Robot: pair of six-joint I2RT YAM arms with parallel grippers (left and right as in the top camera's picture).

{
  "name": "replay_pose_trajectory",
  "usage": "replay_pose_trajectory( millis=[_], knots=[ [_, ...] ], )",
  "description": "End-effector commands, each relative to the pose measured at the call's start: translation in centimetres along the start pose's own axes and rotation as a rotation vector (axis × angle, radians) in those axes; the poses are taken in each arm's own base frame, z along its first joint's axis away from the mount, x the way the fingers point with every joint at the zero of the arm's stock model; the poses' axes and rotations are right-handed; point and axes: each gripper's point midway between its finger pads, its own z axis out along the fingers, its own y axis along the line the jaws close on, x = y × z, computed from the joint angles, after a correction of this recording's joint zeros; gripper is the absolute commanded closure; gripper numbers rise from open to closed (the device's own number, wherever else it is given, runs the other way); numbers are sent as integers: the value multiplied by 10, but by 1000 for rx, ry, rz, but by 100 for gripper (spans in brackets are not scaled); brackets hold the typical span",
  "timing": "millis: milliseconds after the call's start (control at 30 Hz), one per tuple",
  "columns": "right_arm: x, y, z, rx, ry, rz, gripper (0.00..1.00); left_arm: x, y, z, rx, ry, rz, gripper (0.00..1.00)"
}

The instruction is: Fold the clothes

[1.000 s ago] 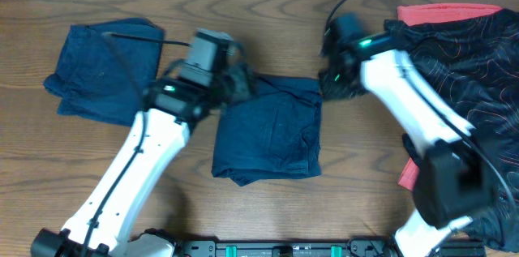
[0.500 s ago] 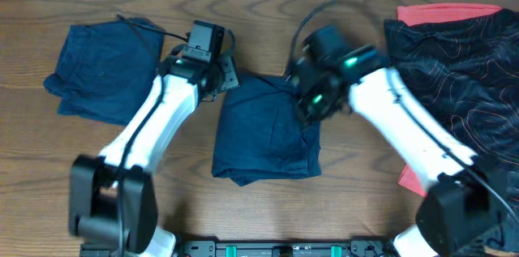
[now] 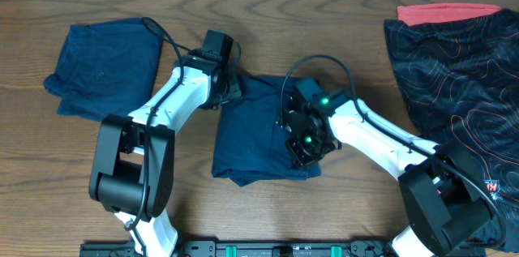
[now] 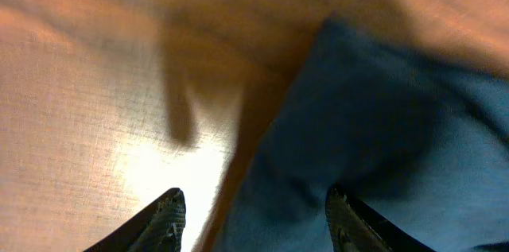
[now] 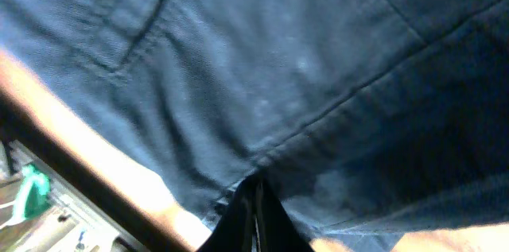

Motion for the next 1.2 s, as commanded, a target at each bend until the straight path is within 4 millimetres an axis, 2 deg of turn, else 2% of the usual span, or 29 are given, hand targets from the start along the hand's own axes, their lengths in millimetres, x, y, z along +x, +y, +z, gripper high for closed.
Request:
replay_pose_trajectory(
  millis=[0,133,200,267,333,467,567,667,767,833,867,900,967,1067,1133,1167],
  knots=[
    [8,-18,15,70,9,21,96,13,10,6,-44,70,2,42],
    [-10,-64,13,255,-77,120,99,44,28,5,-121,197,-21,45],
    [-28,-87,5,332,-163,162,99,58,36,4,-156,248,-51,45],
    [-51,-102,-6,348,-267,184,99,73,45,3,-194,297,-93,45],
    [-73,-112,-18,342,-369,197,99,90,49,0,-210,361,-141,45],
    [-119,-132,-53,329,-588,218,99,130,37,-15,-167,541,-198,45],
    [-136,-132,-75,305,-649,218,98,135,33,-26,-161,550,-192,45],
    [-139,-125,-95,302,-642,220,96,127,26,-46,-117,492,-165,45],
    [-131,-116,-113,303,-596,232,91,102,29,-69,-120,335,-120,43],
    [-120,-105,-121,276,-551,236,86,78,36,-84,-143,187,-64,38],
    [-114,-96,-122,240,-521,235,83,63,38,-94,-151,95,-30,28],
    [-107,-86,-122,192,-496,243,82,48,38,-102,-153,8,7,17],
    [-97,-71,-118,115,-452,261,80,23,29,-115,-115,-120,111,10],
    [-81,-61,-101,79,-373,281,79,-9,8,-123,-63,-258,330,5],
    [-73,-59,-89,80,-338,280,79,-23,0,-119,-58,-304,419,0],
    [-69,-58,-83,80,-324,284,78,-29,-2,-115,-59,-317,448,2]
  ],
)
